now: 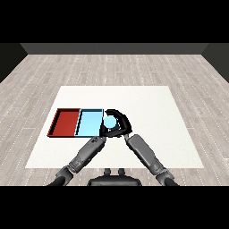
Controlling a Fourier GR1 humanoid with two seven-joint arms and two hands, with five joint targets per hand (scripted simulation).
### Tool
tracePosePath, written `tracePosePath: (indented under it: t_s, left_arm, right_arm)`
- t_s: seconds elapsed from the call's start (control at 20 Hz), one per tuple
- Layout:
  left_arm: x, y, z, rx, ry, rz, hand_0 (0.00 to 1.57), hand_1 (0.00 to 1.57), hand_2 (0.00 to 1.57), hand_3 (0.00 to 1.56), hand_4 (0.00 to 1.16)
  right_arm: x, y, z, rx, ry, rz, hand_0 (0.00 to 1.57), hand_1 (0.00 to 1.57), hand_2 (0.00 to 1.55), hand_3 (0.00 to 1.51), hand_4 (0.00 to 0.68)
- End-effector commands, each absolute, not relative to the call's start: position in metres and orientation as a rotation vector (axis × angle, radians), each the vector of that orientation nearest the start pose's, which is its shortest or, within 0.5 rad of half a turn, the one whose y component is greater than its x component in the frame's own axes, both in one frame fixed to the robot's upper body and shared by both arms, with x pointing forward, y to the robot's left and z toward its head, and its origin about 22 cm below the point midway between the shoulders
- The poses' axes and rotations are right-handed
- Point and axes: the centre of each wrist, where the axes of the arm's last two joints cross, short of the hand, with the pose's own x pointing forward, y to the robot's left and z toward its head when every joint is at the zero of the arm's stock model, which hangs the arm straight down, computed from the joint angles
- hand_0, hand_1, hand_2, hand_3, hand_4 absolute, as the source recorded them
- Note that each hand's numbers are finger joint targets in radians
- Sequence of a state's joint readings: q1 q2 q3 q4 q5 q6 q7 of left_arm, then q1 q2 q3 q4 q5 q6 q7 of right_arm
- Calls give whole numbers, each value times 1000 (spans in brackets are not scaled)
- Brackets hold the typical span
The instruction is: Pick the blue can and put it in the blue box
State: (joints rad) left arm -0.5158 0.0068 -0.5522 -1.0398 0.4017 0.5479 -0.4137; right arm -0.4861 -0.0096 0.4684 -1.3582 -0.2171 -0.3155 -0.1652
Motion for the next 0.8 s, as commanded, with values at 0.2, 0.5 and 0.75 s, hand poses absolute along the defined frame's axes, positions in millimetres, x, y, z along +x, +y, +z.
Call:
tracePosePath:
  t_s: [0.2, 0.5, 0.75]
  left_arm:
    - [315, 72, -4, -121, -1866, -15, 1571, 1571, 1550, 1444, 1118]
    - [311, 85, -3, -23, -1901, -66, 1571, 1571, 1571, 1476, 1142]
    - [301, 81, -16, -3, -1891, -42, 1571, 1571, 1571, 1479, 1139]
  right_arm:
    - [306, -84, 69, 287, -1876, 197, 0, 0, 0, 0, 0]
    - [310, -102, 75, 330, -1906, 77, 0, 0, 0, 0, 0]
    - [285, -129, 82, 383, -1953, 83, 0, 0, 0, 0, 0]
